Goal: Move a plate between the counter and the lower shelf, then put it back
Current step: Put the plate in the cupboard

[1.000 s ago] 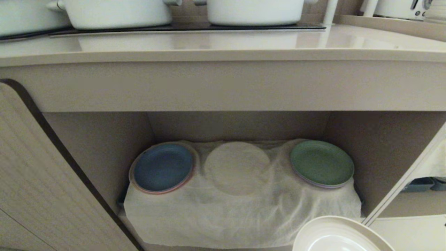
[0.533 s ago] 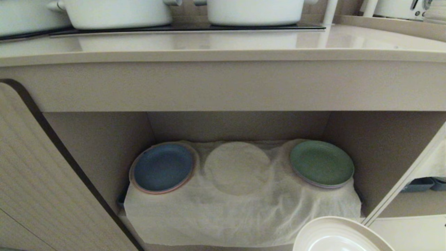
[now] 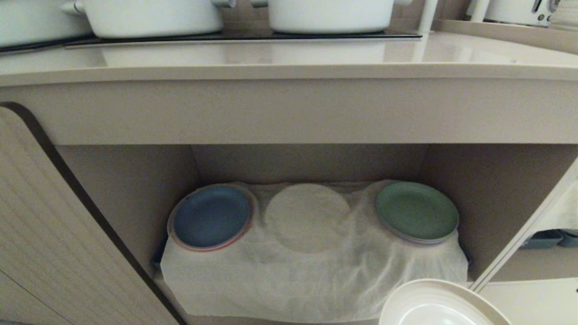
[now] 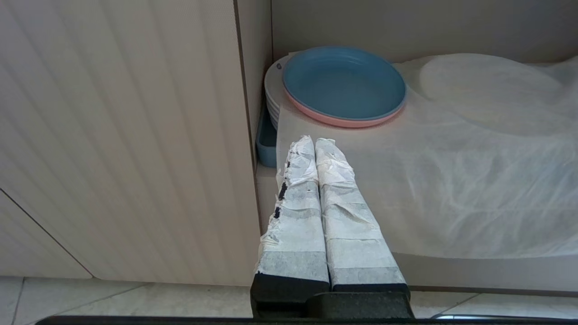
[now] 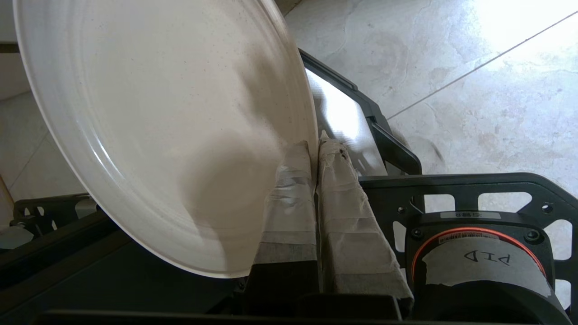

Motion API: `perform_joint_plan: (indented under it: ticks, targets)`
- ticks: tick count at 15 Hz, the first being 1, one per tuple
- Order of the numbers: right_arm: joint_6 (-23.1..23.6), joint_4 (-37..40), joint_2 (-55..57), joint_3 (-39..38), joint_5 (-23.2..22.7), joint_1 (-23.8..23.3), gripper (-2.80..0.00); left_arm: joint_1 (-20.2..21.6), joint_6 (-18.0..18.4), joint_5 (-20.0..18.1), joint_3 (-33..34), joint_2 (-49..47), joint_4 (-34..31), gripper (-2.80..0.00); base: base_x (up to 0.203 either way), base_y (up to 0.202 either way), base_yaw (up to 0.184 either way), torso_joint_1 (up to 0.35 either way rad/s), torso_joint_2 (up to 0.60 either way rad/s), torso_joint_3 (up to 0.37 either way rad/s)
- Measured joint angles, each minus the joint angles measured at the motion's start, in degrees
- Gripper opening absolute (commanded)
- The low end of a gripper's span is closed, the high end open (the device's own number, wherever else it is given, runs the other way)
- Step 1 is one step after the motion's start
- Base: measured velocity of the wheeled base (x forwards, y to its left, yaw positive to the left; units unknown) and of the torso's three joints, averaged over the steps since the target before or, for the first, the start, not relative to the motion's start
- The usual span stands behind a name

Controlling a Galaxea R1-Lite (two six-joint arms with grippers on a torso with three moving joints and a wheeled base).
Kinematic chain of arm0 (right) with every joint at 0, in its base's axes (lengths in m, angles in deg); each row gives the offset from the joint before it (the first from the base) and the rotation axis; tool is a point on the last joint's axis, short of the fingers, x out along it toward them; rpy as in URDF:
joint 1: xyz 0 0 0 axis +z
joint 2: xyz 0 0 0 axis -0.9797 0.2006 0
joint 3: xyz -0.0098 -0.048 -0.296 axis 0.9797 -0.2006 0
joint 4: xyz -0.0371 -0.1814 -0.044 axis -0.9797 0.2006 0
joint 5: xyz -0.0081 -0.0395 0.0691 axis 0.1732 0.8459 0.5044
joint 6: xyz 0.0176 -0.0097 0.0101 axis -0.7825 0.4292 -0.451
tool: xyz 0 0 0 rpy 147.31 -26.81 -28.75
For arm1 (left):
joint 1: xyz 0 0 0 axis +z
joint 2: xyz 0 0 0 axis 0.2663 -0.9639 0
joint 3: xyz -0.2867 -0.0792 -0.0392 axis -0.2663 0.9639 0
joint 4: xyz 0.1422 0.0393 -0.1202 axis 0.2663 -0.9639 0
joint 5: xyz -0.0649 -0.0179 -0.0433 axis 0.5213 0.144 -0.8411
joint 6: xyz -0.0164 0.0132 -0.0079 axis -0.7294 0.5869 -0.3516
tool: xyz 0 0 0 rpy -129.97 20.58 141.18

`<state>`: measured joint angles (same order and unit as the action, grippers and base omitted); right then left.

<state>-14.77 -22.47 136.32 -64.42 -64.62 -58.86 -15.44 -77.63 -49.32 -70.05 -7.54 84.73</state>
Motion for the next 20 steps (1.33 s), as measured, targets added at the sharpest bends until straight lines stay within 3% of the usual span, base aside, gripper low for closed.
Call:
perform_joint_plan:
  ticks: [15, 20]
  targets:
    - [0.0, -2.4, 0.8, 0.1, -0.1, 0.0, -2.8, 0.0, 0.0, 0.0, 0.0, 0.0, 0.0, -2.8, 0.0, 0.0, 0.0, 0.0, 0.0, 0.0]
    - [0.0, -6.9, 3.1, 0.3, -0.2, 0.1, -2.8, 0.0, 0.0, 0.0, 0.0, 0.0, 0.0, -2.8, 0.0, 0.0, 0.0, 0.0, 0.0, 0.0]
